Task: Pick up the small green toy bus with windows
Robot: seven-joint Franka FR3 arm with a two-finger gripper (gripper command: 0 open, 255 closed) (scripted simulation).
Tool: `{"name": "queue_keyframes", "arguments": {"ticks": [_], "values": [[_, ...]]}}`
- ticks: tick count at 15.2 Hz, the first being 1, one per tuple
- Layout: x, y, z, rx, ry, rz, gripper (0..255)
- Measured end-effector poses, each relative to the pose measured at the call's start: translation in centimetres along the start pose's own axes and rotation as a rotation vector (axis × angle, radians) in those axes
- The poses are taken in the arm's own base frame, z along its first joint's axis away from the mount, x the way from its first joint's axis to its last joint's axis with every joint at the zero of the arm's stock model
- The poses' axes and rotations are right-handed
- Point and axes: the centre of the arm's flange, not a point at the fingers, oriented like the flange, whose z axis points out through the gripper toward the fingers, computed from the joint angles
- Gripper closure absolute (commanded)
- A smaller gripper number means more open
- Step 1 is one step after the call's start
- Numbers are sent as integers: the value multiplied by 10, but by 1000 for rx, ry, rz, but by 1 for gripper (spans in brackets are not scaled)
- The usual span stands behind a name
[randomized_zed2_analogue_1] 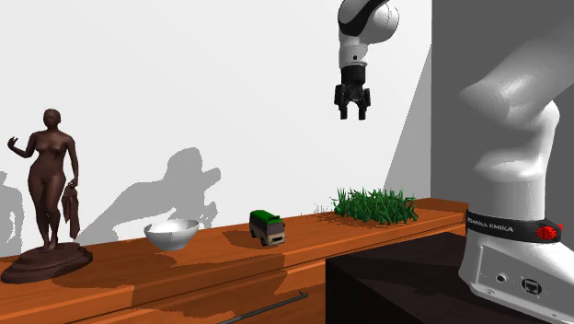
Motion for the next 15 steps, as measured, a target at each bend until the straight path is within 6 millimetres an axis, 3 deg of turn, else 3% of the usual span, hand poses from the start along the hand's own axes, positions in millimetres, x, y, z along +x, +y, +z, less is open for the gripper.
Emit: {"name": "queue_keyframes", "arguments": {"ticks": [15], "values": [[83, -102, 141, 25, -11, 14, 0]]}}
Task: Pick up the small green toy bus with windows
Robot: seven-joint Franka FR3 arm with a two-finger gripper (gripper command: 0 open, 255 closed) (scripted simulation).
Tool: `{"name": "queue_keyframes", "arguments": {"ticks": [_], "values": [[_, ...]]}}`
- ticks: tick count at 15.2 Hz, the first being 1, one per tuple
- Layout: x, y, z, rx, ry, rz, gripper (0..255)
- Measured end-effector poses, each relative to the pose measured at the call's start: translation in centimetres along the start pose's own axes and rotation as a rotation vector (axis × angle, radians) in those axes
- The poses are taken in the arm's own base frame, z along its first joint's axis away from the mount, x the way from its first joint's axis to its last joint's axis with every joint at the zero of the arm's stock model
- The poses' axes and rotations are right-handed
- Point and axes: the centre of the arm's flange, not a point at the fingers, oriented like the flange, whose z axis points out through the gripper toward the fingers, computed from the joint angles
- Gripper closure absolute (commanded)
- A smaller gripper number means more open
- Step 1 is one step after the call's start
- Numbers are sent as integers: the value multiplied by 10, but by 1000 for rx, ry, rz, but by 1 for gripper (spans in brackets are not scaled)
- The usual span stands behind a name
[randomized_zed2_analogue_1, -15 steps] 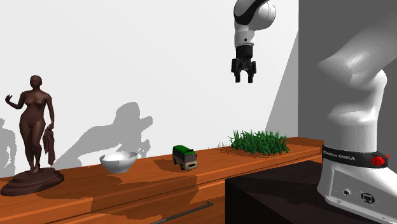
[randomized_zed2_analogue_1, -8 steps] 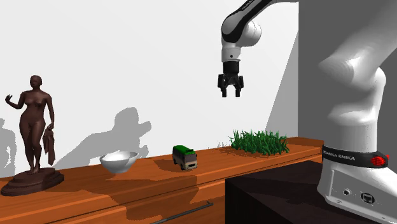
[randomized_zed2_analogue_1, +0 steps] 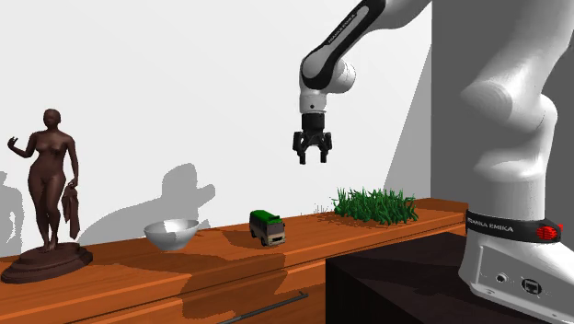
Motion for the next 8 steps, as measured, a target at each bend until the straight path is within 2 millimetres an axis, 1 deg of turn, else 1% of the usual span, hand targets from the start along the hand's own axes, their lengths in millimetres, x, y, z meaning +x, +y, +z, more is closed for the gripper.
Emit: {"name": "queue_keyframes", "arguments": {"ticks": [2, 4, 6, 7, 8], "values": [[12, -14, 18, 3, -2, 2, 0], [24, -24, 42, 7, -4, 4, 0], [33, -44, 60, 11, -5, 5, 0], [35, -49, 66, 13, -5, 6, 0], [44, -58, 78, 16, -4, 7, 0]]}}
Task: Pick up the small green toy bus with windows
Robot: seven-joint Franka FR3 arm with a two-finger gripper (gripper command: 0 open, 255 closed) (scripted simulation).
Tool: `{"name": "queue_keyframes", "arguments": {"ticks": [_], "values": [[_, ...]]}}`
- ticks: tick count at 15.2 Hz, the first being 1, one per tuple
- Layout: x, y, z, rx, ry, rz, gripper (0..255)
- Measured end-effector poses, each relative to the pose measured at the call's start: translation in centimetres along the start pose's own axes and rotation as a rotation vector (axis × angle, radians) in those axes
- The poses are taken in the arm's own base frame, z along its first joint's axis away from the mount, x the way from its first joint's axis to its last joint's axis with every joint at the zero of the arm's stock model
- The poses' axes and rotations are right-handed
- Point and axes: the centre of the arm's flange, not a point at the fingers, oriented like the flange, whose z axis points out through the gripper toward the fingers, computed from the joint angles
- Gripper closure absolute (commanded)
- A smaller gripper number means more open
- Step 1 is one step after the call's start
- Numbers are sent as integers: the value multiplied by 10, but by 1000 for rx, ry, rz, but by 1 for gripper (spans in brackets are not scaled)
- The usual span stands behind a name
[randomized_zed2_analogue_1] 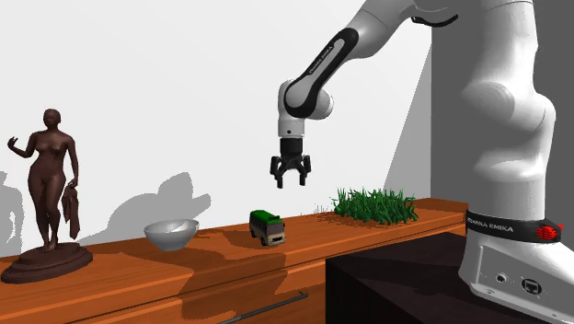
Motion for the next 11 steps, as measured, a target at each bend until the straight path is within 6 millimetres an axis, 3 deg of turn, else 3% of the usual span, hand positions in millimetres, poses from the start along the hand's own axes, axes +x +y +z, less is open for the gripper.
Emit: {"name": "queue_keyframes", "arguments": {"ticks": [8, 11], "values": [[47, -56, 76, 14, -8, 8, 0], [52, -63, 92, 16, -8, 10, 0]]}}
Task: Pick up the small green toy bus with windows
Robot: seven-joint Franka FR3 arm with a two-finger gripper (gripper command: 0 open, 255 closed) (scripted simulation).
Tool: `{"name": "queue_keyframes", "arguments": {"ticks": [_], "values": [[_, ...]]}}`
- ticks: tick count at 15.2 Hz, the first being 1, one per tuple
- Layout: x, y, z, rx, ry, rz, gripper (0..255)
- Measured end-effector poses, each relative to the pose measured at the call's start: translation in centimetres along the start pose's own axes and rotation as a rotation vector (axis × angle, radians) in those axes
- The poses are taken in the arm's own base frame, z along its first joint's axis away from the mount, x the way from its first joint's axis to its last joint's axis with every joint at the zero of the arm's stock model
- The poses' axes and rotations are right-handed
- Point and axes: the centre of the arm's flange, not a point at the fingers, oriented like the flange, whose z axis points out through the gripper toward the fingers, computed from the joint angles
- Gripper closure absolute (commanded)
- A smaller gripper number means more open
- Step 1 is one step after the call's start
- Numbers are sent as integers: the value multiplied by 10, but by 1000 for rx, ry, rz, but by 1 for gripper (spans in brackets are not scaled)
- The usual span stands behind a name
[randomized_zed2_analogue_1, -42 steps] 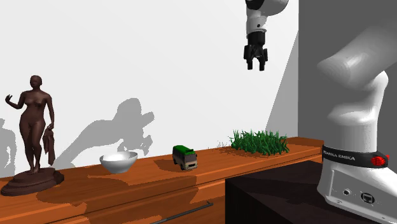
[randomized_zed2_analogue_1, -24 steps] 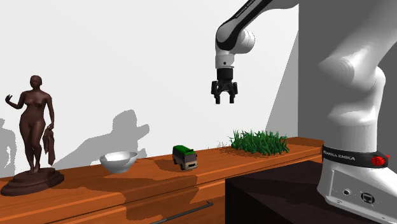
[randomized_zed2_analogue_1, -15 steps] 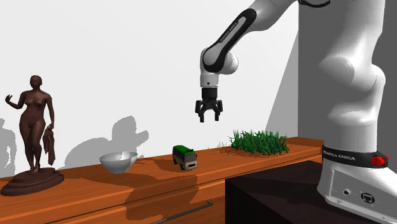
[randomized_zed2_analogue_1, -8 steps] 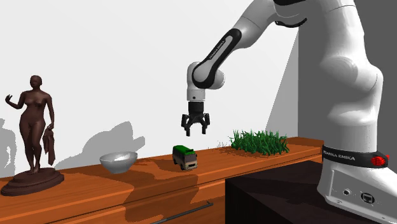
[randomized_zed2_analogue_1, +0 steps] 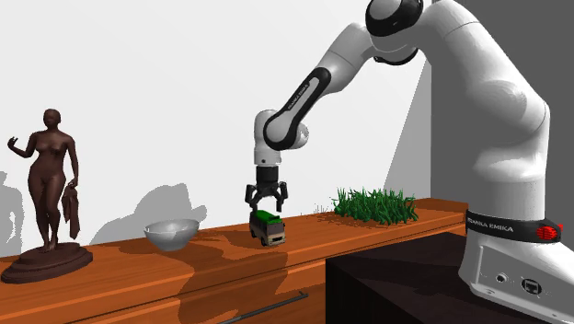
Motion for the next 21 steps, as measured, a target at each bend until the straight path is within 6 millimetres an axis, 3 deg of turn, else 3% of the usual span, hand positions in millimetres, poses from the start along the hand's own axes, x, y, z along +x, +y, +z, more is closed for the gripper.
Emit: {"name": "queue_keyframes", "arguments": {"ticks": [6, 7, 17, 21], "values": [[0, -2, 31, 0, 0, 0, 0], [0, -1, 33, 0, 0, 0, 255], [0, -1, 34, 0, 2, 0, 255], [1, 0, 20, 0, -1, 0, 255]]}}
